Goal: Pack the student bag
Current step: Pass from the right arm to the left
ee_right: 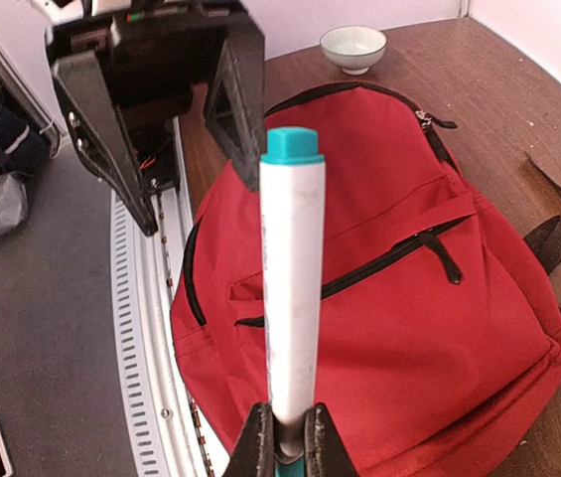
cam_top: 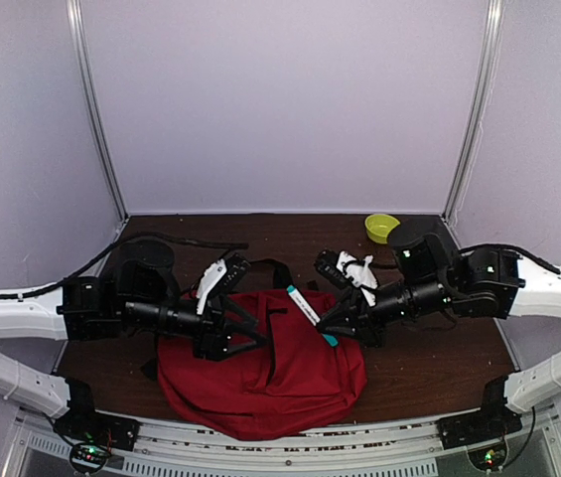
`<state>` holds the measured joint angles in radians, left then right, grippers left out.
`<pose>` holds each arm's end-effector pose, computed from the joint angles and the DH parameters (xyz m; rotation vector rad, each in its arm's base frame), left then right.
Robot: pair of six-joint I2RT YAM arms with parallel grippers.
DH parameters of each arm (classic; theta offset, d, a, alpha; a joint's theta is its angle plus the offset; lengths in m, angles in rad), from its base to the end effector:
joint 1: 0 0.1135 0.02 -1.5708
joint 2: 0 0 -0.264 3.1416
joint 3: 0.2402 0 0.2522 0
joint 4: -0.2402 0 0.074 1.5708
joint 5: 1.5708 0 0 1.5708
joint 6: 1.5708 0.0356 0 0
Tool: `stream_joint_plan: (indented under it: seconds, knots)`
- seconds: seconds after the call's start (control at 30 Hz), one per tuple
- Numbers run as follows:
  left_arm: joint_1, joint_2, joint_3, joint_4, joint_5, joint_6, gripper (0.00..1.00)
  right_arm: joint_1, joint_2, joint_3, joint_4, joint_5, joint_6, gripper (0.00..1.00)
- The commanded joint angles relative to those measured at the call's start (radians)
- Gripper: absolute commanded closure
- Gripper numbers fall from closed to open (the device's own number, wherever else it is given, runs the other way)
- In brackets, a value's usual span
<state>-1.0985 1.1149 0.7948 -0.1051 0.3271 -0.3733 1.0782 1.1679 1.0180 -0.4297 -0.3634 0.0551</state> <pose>0.1050 -0.2308 0.2860 0.9975 1.9704 -1.2193 0.1106 0.2328 0.3204 -1.3171 1.8823 1.0178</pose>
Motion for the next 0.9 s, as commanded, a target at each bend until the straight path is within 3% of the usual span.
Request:
stream_joint_plan:
  seconds: [0.0,0.23,0.87]
  knots:
    - [0.005,-0.027,0.033,0.052,0.067,-0.009,0.46,0.056,0.029,0.051,-0.039,-0.007,-0.083,1.00]
    - [0.004,0.013,0.065,0.066,0.123,0.004,0.57,0.112,0.108,0.118,-0.099,-0.030,-0.113,1.00]
    - [0.003,0.068,0.100,0.083,0.212,0.030,0.72,0.147,0.161,0.154,-0.129,-0.061,-0.129,1.00]
